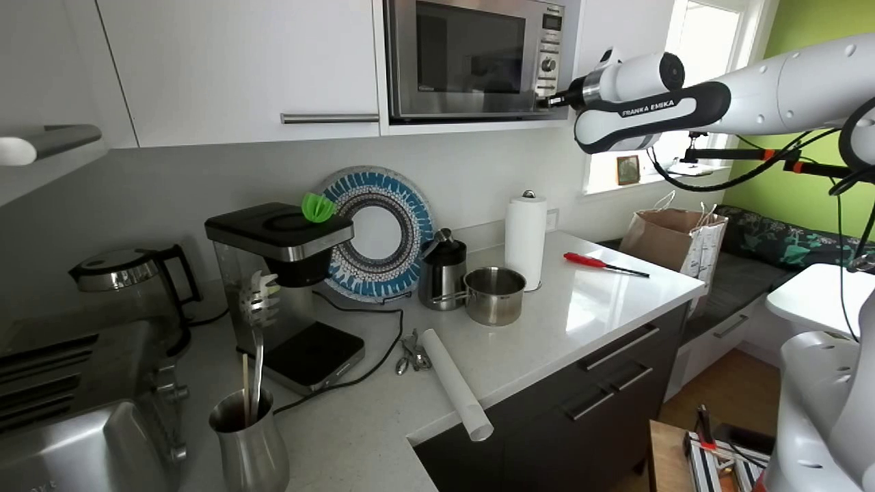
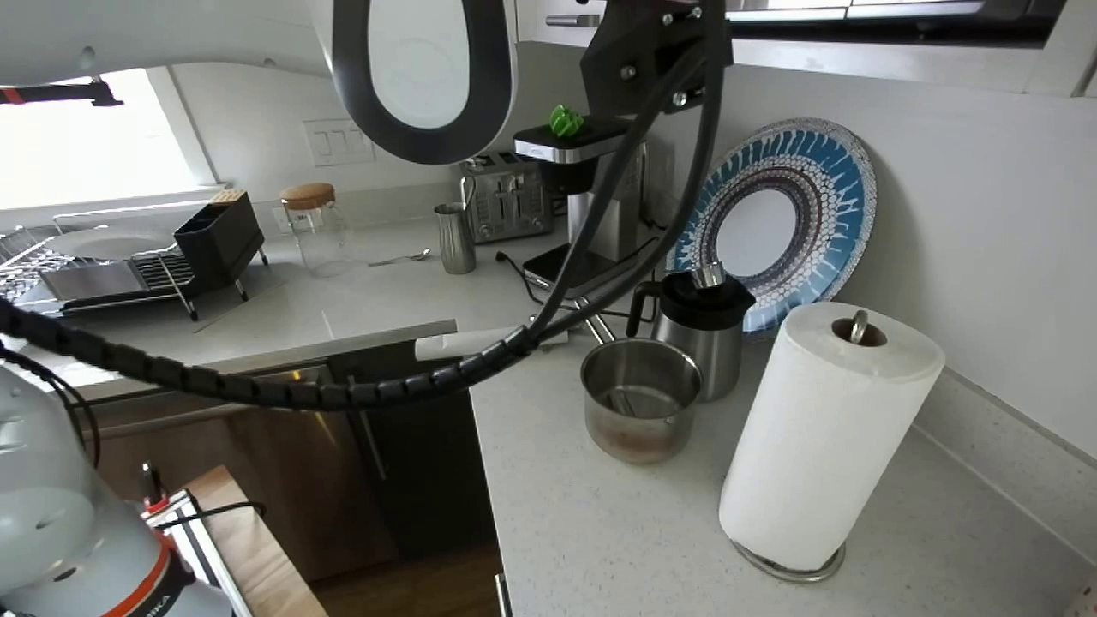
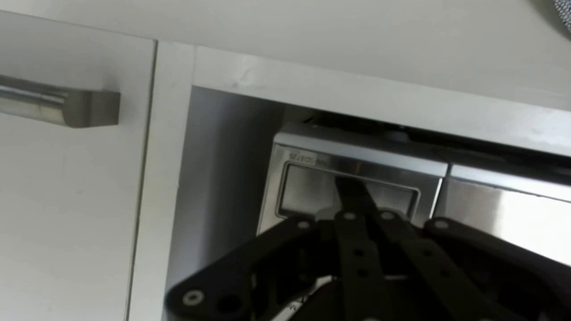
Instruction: Open the microwave door
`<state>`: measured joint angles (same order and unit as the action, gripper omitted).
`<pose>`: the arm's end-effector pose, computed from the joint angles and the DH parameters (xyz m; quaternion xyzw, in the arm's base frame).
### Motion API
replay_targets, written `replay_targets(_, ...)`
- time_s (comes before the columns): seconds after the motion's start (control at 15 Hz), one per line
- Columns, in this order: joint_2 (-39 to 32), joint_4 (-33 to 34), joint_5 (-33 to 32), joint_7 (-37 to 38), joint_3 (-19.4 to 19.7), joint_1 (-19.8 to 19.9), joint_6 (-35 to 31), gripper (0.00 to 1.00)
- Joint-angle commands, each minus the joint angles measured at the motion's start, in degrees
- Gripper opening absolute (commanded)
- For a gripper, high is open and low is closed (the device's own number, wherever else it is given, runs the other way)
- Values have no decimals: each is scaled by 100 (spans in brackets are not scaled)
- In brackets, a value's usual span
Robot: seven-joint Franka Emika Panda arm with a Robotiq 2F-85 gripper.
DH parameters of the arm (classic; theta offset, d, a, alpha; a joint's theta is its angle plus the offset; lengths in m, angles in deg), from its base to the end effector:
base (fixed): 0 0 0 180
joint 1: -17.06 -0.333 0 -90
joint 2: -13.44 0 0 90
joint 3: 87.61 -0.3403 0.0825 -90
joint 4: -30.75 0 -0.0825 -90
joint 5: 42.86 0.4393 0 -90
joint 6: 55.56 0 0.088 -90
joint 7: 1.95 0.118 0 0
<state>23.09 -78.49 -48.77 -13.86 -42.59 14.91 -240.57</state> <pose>0.4289 -0.4441 0.7370 0.7247 -0.1955 0.5940 0.2893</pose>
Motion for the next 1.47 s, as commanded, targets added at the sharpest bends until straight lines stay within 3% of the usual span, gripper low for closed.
replay_targets(0.0,-581,370,344,114,269,-233,-91,0)
replay_targets(0.33,-802,591,749,48,569,-536,16,0)
replay_targets(0.73,469,-327,156,-824,538,-760,-365,0)
replay_targets(1.07,1321,-669,-479,-1448,410,-268,-382,0)
replay_targets(1.4,2715,-1256,-1081,-1997,302,-53,681,0)
